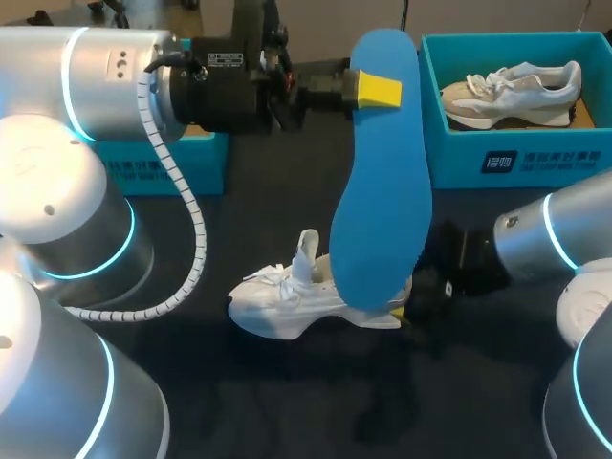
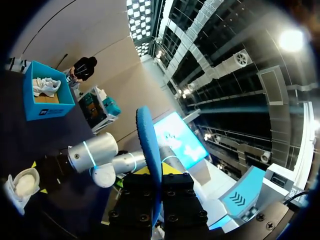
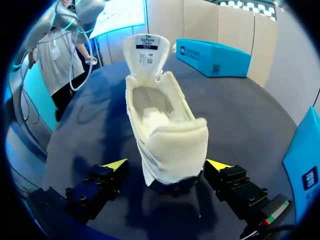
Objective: Take the shoe out of the shoebox, open the shoe tongue, remove and reinsert the insole, then place the shoe into the shoebox
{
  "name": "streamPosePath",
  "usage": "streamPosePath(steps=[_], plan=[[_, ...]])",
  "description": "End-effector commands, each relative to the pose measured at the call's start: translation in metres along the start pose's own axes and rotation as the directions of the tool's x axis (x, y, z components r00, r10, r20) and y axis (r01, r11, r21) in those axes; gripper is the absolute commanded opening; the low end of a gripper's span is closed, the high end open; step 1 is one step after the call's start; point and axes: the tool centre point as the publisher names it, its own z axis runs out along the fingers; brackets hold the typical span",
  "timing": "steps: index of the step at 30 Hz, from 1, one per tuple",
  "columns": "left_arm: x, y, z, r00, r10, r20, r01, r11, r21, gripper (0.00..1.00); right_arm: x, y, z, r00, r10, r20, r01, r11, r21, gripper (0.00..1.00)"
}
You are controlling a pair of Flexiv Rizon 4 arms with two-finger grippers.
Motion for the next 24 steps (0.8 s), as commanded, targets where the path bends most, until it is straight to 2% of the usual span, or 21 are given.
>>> streamPosePath(steps=[1, 7, 21, 24], plan=[[-0.001, 0.001, 0.001, 1.0, 0.0, 0.001, 0.0, 1.0, 0.001, 0.0, 0.009, 0.011, -0.017, 0.999, 0.005, 0.032, -0.012, 0.98, 0.201, 1.0], [-0.001, 0.001, 0.001, 1.0, 0.0, 0.001, 0.0, 1.0, 0.001, 0.0, 0.012, 0.027, -0.027, 0.995, 0.045, 0.087, -0.071, 0.945, 0.32, 1.0], [-0.001, 0.001, 0.001, 1.0, 0.0, 0.001, 0.0, 1.0, 0.001, 0.0, 0.011, 0.026, -0.03, 0.995, 0.041, 0.095, -0.069, 0.949, 0.307, 1.0], [-0.001, 0.001, 0.001, 1.0, 0.0, 0.001, 0.0, 1.0, 0.001, 0.0, 0.009, 0.028, -0.039, 0.994, -0.006, 0.106, -0.032, 0.933, 0.358, 1.0]])
